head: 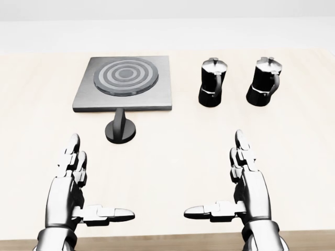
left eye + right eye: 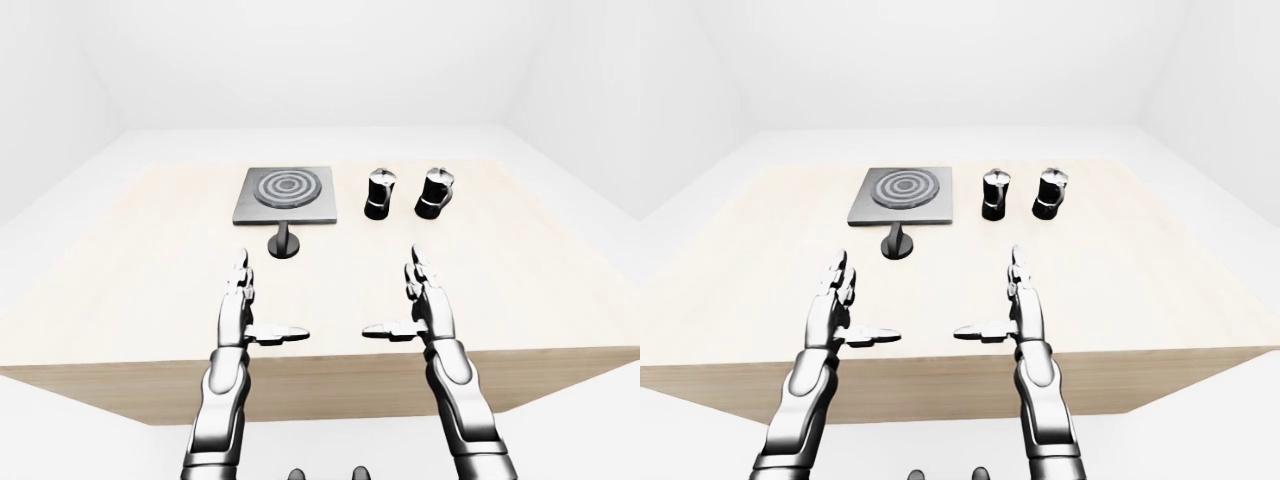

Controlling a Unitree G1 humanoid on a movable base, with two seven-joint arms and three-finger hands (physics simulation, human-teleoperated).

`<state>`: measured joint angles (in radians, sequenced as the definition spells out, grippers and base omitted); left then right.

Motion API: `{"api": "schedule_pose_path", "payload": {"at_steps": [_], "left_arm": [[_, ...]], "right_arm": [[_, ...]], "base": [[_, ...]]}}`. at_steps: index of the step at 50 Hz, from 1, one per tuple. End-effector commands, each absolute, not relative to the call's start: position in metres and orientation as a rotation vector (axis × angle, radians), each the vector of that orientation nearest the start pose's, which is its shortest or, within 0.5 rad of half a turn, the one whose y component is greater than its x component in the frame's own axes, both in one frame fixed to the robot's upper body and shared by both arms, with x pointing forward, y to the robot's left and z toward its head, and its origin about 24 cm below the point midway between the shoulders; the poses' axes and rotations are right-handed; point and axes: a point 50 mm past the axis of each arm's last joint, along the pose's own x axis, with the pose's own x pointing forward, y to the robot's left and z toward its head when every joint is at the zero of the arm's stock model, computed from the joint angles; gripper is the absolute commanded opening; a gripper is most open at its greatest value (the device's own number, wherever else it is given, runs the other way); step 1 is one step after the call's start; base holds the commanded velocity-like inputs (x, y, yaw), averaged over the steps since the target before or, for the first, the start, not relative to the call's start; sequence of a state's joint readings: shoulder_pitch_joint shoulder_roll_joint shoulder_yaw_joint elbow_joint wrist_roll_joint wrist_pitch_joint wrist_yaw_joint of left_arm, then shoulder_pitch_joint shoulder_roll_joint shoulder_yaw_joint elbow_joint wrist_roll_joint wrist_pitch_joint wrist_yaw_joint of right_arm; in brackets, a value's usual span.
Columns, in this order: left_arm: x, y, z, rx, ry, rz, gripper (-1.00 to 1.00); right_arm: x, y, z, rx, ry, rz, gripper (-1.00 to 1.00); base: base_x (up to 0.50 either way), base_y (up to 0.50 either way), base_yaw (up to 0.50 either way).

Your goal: Turn off the stove.

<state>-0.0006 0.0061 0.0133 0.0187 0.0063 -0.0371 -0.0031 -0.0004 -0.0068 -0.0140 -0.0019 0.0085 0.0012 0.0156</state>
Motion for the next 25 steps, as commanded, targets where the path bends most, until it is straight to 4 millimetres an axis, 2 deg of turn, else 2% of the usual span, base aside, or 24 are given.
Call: {"api": "schedule_pose_path", "payload": {"at_steps": [1,11,25], "left_arm": [[0.2543,0.1595,0.0377,0.028,-0.030,0.024,1.00],[0.2539,0.1618,0.0385,0.010,-0.014,0.037,1.00],[0.2546,0.1612,0.0356,0.016,-0.017,0.040,1.00]], "right_arm": [[0.2546,-0.1576,0.0428,0.012,-0.007,0.022,1.00],[0.2554,-0.1556,0.0413,0.008,-0.002,0.038,1.00],[0.2548,-0.1538,0.0430,0.004,0.002,0.045,1.00]], "base": [[0.00,0.00,0.00],[0.00,0.06,0.00],[0.00,0.24,0.00]]}}
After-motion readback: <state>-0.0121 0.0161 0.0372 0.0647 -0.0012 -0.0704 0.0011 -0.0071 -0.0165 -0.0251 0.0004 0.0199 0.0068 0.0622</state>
